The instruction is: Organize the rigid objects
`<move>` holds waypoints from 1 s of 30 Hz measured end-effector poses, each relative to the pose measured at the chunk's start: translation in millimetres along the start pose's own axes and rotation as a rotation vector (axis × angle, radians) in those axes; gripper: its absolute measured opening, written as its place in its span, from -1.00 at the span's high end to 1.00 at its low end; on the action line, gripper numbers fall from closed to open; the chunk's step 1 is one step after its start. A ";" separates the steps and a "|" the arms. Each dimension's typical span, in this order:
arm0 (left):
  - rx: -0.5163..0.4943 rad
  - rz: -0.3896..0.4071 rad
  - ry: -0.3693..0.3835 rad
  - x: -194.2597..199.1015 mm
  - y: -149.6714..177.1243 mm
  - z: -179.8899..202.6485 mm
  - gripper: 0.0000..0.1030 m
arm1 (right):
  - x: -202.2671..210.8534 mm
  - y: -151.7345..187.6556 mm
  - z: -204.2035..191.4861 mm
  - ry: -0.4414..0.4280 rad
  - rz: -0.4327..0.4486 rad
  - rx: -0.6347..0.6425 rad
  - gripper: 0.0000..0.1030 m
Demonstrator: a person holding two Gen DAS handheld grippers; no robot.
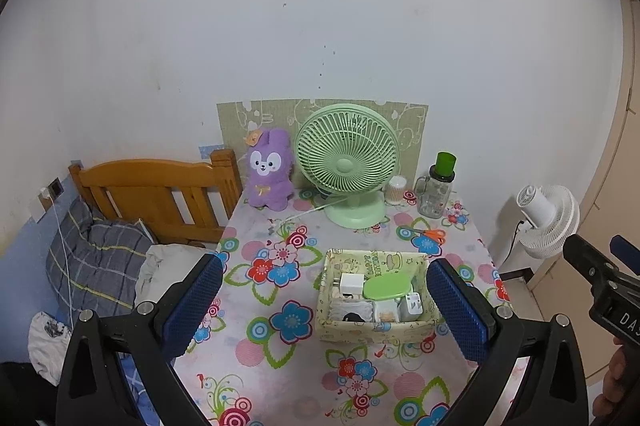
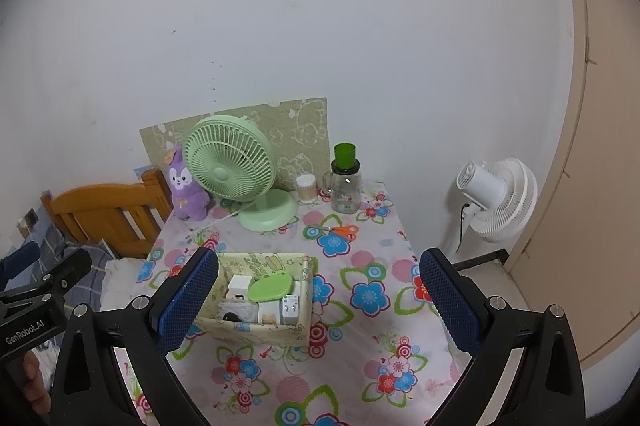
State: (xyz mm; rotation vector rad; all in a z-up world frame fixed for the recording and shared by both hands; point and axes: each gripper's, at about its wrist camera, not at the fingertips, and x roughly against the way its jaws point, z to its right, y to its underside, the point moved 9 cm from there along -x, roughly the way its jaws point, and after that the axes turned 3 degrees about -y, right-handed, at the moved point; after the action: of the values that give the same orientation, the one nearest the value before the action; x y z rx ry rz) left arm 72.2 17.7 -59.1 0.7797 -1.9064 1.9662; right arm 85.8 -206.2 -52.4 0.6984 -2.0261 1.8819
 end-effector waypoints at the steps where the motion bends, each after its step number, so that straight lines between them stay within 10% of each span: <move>1: 0.002 0.000 0.001 0.0 -0.1 -0.3 -1.00 | -0.1 -0.2 -0.2 0.000 0.000 0.002 -0.97; 30: -0.019 0.004 0.023 -1.0 1.2 3.2 -1.00 | 2.9 -0.5 -9.5 0.023 0.019 0.054 -0.99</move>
State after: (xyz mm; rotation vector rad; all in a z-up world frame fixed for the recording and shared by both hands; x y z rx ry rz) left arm 73.0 14.6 -60.7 0.7455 -1.9119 1.9477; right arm 82.5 -197.2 -49.5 0.6703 -1.9817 1.9529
